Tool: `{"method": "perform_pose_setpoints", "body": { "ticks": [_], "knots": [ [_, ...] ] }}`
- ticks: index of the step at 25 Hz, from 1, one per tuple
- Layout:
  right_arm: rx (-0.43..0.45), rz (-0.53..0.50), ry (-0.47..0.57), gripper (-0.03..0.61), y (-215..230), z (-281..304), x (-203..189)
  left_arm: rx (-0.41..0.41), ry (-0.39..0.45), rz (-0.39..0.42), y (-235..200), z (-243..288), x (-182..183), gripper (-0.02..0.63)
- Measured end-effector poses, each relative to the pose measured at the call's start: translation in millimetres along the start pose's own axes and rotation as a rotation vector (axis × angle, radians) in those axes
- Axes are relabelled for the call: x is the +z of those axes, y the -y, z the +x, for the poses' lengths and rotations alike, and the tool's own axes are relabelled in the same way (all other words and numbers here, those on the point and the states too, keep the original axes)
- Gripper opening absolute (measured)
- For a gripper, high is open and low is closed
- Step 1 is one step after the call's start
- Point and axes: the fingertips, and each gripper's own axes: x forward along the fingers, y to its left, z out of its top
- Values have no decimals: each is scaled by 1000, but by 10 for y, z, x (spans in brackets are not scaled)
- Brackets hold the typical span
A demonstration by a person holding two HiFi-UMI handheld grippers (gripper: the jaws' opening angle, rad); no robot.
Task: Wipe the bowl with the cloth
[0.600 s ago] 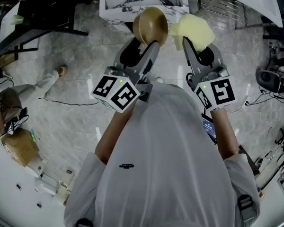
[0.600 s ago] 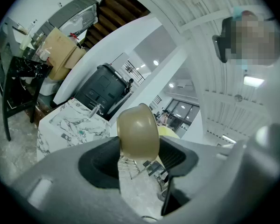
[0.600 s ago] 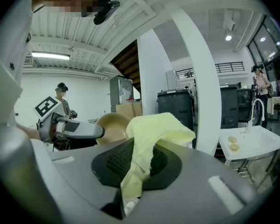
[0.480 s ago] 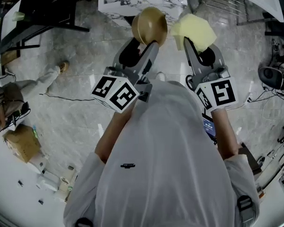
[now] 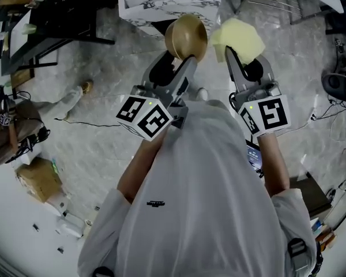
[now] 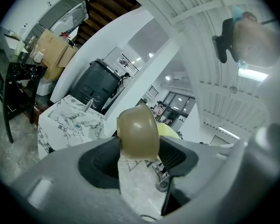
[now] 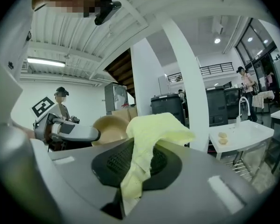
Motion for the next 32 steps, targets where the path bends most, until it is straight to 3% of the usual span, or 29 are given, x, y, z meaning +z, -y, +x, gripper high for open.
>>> {"method": "perform_pose_setpoints", "body": {
  "ticks": [9,20,26,32],
  "knots": [
    [-4,9,-12,40,-202,378,37,-3,39,-18,-391,-163,284,259],
    [-21,-8,-19,40,-716,1377,271,-6,56,-62,-1315,-526,968,259],
    [-13,-17,-39,40,-776,1849,292,-14,53,-80,-1665,-427,1162,259],
    [12,-36,-46,40,-497,2429,375,7,47,-106,-2077,-24,1393,259]
  ]
}}
